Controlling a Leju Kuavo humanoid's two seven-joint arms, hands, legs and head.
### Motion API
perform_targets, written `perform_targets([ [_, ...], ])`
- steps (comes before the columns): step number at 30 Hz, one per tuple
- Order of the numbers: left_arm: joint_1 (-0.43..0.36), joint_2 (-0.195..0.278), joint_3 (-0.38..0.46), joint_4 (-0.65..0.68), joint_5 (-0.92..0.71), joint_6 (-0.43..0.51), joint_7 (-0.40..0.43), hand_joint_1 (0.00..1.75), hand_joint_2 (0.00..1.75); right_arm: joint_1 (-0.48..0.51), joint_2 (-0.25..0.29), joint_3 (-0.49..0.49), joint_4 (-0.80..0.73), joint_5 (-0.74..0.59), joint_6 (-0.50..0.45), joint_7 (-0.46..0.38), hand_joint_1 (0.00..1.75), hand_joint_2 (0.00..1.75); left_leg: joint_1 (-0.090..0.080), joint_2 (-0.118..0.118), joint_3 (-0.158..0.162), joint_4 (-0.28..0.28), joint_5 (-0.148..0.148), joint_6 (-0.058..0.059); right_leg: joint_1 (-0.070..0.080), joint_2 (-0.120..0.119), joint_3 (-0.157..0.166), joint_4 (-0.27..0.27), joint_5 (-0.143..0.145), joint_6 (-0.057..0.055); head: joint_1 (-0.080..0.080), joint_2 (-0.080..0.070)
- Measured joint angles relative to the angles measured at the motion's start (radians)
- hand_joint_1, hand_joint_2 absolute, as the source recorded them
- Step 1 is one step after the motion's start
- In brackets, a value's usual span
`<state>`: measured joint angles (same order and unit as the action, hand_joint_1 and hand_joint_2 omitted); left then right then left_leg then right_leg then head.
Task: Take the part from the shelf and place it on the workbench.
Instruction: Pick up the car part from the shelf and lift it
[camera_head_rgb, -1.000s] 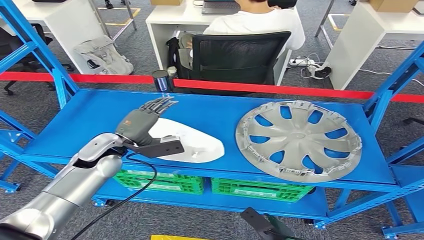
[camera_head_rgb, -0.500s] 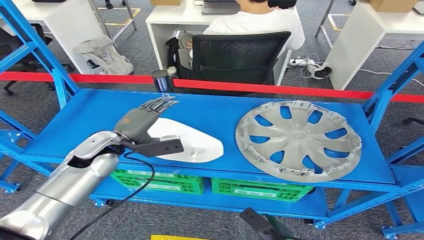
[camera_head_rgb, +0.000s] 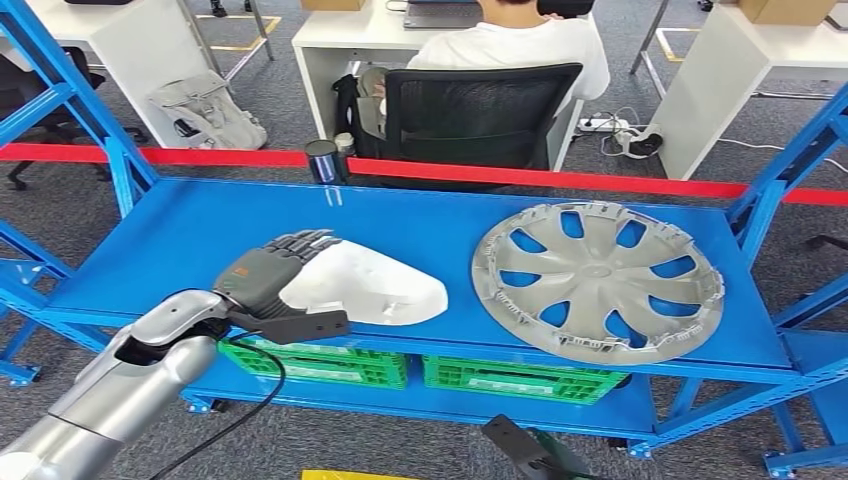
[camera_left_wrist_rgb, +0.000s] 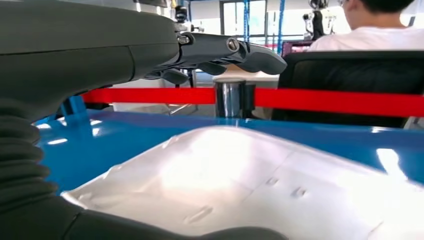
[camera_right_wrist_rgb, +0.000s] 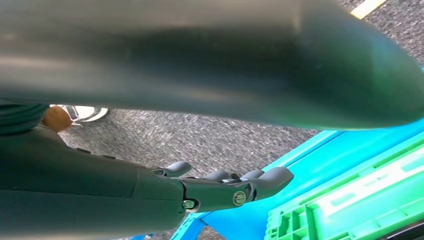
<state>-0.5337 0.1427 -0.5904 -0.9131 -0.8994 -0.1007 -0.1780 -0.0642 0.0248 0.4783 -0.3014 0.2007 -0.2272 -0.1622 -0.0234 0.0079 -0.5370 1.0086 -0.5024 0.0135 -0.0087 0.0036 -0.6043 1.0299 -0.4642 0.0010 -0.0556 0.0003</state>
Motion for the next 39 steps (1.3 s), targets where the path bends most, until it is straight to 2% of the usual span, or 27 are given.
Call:
perform_targets([
  [14,0.014,0.003,-0.016,0.051,-0.024,0.014,0.004,0.0,0.0,0.013,0.001,-0.006,0.0,-0.017,-0.015,-0.003,0.0,0.0,0.0,0.0,0.0,0.0,0.0,0.0,0.0,0.0,0.0,0.0,0.0,0.0,0.0,0.0],
  [25,-0.056,-0.047,-0.023,0.188,-0.042,0.069,-0.035,0.0,0.0,0.016,0.008,-0.009,0.0,-0.032,-0.03,0.0,0.0,0.0,0.0,0.0,0.0,0.0,0.0,0.0,0.0,0.0,0.0,0.0,0.0,0.0,0.0,0.0],
  [32,-0.102,-0.093,-0.043,0.224,-0.035,0.068,-0.043,0.0,0.0,0.014,0.009,-0.009,0.0,-0.037,-0.033,0.0,0.0,0.0,0.0,0.0,0.0,0.0,0.0,0.0,0.0,0.0,0.0,-0.001,0.0,0.0,0.0,0.0],
  [39,-0.111,-0.106,-0.074,0.24,-0.032,0.067,-0.055,0.0,0.0,0.014,0.01,-0.01,0.0,-0.051,-0.035,-0.003,0.0,0.0,0.0,0.0,0.0,0.0,0.0,0.0,0.0,0.0,0.0,-0.001,0.0,0.0,0.0,0.0],
])
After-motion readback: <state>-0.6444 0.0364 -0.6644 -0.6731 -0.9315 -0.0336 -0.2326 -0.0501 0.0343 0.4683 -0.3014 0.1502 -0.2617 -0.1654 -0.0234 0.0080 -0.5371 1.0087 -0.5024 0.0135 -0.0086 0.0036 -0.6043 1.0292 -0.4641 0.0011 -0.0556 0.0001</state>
